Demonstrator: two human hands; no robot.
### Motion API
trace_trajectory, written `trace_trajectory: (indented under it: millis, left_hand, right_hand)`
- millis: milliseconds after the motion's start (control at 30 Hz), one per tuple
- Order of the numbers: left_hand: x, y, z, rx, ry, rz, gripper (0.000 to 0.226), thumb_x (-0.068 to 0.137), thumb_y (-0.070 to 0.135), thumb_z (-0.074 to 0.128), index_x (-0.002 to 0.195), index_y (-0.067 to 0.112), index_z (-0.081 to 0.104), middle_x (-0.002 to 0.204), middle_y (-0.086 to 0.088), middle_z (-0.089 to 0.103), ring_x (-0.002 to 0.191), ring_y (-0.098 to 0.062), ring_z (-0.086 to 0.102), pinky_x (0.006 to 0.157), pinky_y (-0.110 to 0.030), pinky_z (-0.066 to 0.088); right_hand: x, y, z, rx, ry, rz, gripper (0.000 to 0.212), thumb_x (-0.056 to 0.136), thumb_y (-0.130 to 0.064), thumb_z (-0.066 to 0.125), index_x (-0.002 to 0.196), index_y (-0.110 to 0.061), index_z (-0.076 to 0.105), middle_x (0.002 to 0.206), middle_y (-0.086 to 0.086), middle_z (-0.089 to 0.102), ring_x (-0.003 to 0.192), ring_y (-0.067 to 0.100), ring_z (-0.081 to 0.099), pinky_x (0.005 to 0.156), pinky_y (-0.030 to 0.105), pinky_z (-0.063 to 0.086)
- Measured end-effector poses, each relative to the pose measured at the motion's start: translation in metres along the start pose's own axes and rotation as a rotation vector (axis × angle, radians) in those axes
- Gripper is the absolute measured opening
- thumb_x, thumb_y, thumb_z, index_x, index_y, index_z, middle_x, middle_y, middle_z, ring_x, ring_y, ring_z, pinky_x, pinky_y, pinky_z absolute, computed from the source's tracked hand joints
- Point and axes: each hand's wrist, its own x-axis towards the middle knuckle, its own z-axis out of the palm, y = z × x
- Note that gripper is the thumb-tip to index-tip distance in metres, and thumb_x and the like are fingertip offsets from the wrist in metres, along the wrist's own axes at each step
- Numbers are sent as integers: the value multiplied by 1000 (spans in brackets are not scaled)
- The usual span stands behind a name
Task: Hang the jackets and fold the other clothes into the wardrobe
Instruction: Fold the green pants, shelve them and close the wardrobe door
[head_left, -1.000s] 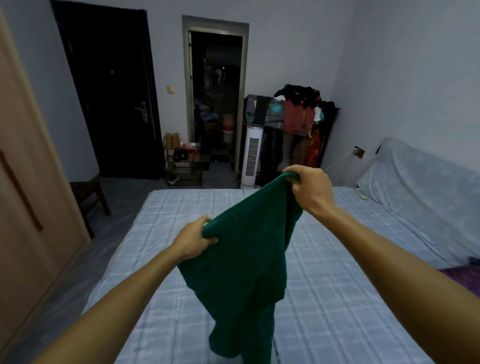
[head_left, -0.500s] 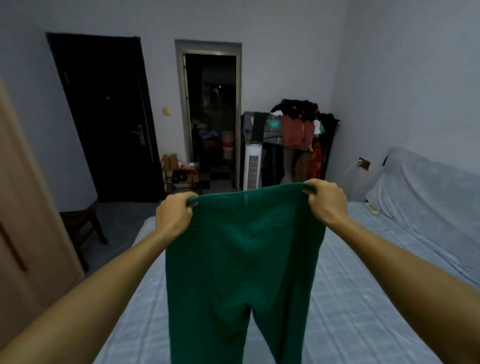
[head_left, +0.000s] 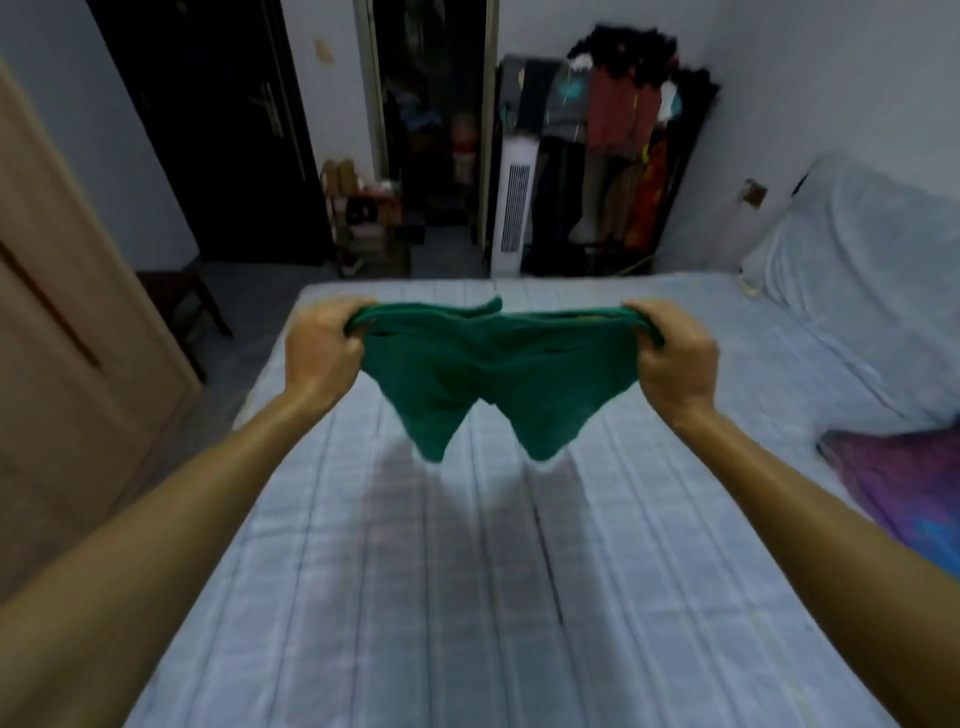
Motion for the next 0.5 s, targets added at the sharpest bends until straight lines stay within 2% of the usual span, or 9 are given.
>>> trace_trajectory:
  millis: [100,167,233,333,400,500]
  left_hand:
    - [-129,-24,3,53,-252,-13,37,68,3,51,96,10,74,85,-13,71,75,-33,65,66,-34,50]
    - [-214,-35,6,90,-417,1,28,69,-2,62,90,11,75,78,-10,71,65,-30,66,58,-29,49]
    - [-285,-38,7,122,-562,-24,30,65,-8,74,85,14,76,75,-7,72,60,-27,66,54,-25,48]
    - [-371,-31,6,180,-766,-79,29,61,-5,78,79,17,75,70,-3,71,55,-25,64,49,-21,44]
    - [-418,-26,6,218,-877,-80,30,57,-5,78,74,20,74,64,-2,68,51,-24,61,47,-21,43]
    - [-475,-19,1,258,-1026,-66,31,51,-7,76,66,19,69,57,0,61,47,-23,56,42,-23,41]
  right_hand:
    - [-136,4,-8,-15,-189,83,32,77,-7,51,100,-8,72,97,12,72,88,26,63,83,29,44]
    - [-222,6,-15,-27,-328,152,27,76,-1,61,99,-9,73,97,10,72,86,28,66,84,27,44]
    - [-289,3,-27,-3,-479,188,33,70,8,73,97,-10,74,94,9,73,82,26,67,82,24,43]
    - [-363,-6,-46,57,-691,247,36,65,12,77,94,-9,74,90,7,74,82,18,64,80,25,49]
    - [-405,-12,-58,68,-811,291,37,64,10,76,94,-12,75,91,5,74,82,22,68,75,33,57]
    - [-455,-18,-78,65,-914,330,38,61,11,76,92,-11,75,90,6,74,79,25,69,73,33,56]
